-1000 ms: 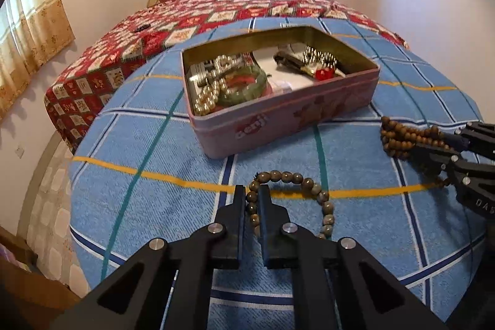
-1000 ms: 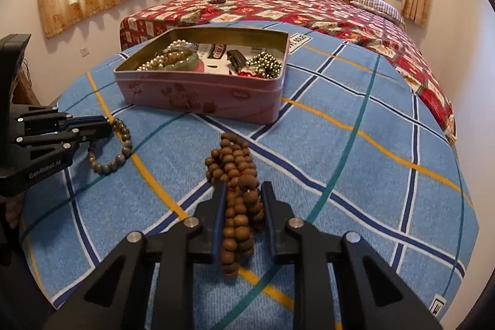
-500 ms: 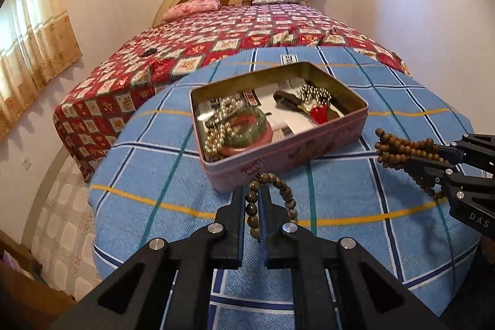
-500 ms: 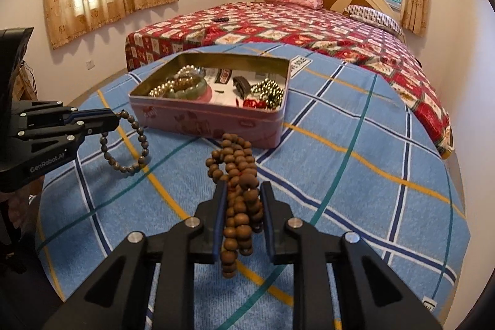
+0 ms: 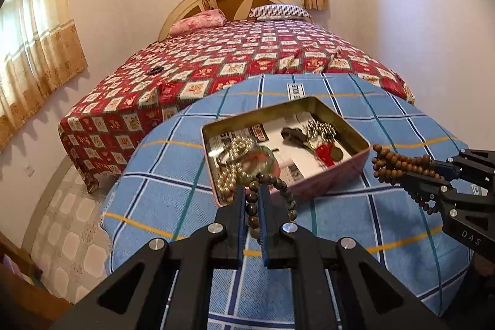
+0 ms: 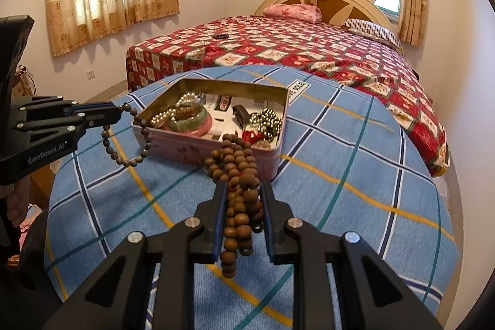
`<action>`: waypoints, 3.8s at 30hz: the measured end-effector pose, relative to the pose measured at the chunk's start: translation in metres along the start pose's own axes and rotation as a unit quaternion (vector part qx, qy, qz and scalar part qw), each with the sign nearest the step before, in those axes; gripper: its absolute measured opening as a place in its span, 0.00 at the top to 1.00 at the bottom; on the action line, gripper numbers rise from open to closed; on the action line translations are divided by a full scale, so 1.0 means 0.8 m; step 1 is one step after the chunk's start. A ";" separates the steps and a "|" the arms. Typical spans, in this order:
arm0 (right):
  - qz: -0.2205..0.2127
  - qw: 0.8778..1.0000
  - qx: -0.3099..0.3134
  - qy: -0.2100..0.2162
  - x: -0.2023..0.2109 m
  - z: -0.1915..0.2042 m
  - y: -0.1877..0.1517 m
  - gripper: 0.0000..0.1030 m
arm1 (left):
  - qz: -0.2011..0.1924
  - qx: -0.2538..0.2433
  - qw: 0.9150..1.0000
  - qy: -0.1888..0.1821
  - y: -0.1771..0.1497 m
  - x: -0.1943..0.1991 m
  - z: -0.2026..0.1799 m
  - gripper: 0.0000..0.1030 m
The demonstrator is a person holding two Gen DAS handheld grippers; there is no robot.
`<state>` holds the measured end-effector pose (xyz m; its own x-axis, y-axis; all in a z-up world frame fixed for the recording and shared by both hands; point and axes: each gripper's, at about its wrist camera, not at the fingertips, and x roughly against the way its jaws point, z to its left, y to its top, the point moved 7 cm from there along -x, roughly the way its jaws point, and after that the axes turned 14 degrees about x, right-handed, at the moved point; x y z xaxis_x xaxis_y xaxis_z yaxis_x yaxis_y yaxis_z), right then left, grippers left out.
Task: Organize jewelry
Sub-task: 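Carry the wooden bead bracelet and brown prayer beads into the pink tin with both tools, then open both tools to release the bracelet and prayer beads into the tin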
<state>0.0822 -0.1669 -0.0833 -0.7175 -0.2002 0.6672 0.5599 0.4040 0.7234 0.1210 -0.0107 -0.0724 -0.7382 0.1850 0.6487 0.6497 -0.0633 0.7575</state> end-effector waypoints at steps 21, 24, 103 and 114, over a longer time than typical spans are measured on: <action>-0.017 1.000 0.010 -0.012 0.000 -0.018 0.033 0.77 | -0.025 0.010 1.000 0.006 0.048 -0.004 0.008 0.93; -0.019 1.000 0.012 -0.013 -0.001 -0.021 0.038 0.77 | -0.026 0.012 1.000 0.007 0.054 -0.006 0.008 0.93; 0.032 0.999 0.013 -0.006 -0.119 -0.026 0.076 0.77 | 0.033 0.005 0.998 0.044 0.059 -0.137 0.019 0.93; 0.032 0.999 0.021 -0.007 -0.117 -0.022 0.073 0.74 | 0.023 0.010 0.999 0.024 0.062 -0.119 0.014 0.88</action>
<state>0.1893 -0.1404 -0.1001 -0.6863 -0.1608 0.7093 0.5874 0.4525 0.6709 0.2256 -0.0202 -0.0974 -0.7157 0.1349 0.6853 0.6857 -0.0511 0.7261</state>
